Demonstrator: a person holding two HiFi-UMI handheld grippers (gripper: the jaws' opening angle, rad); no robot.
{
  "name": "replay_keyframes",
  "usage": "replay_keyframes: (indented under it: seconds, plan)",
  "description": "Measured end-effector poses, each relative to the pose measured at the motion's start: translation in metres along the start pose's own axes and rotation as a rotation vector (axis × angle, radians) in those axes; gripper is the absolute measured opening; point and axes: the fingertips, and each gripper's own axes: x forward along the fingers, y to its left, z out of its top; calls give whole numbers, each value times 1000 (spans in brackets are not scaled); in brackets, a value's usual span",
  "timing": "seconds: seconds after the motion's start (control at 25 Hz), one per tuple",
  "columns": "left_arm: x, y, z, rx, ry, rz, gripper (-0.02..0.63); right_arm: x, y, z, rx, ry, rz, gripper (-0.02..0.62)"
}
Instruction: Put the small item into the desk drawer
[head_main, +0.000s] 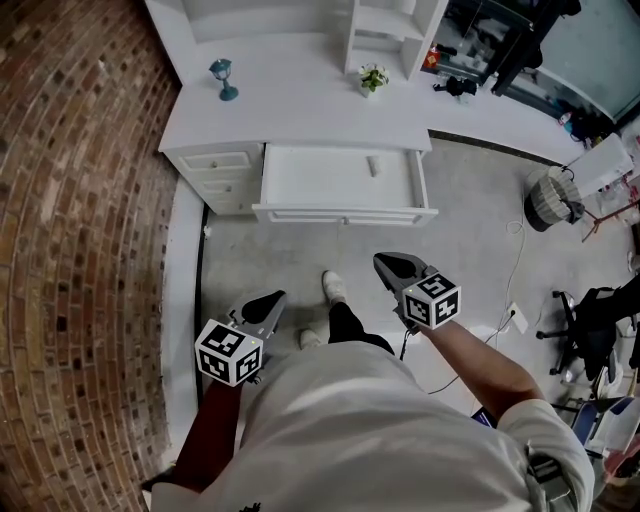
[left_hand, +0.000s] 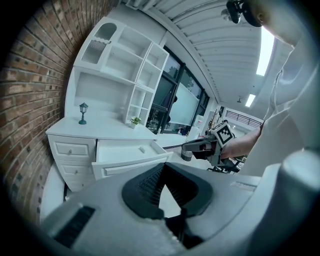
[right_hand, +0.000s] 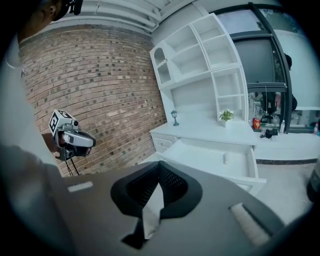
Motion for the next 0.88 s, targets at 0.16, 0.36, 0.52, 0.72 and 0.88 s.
replay_keyframes:
  seconds: [0.16, 0.36, 0.52, 0.72, 0.88]
  plan:
    - [-4, -2, -4, -7, -2, 7, 5, -1, 8, 3, -9, -7, 16, 12]
    - [-3, -4, -4, -7, -7, 9, 5, -1, 14, 6, -25, -18, 26, 12]
    - [-1, -7, -5, -4, -3, 0, 6, -2, 18, 6, -30, -24, 29, 12]
    - [2, -8, -4, 2, 1, -11, 6, -7, 16, 6, -28, -31, 20, 12]
    - [5, -8, -2, 6, 0, -14, 5, -8, 13, 3, -31, -17, 10, 12]
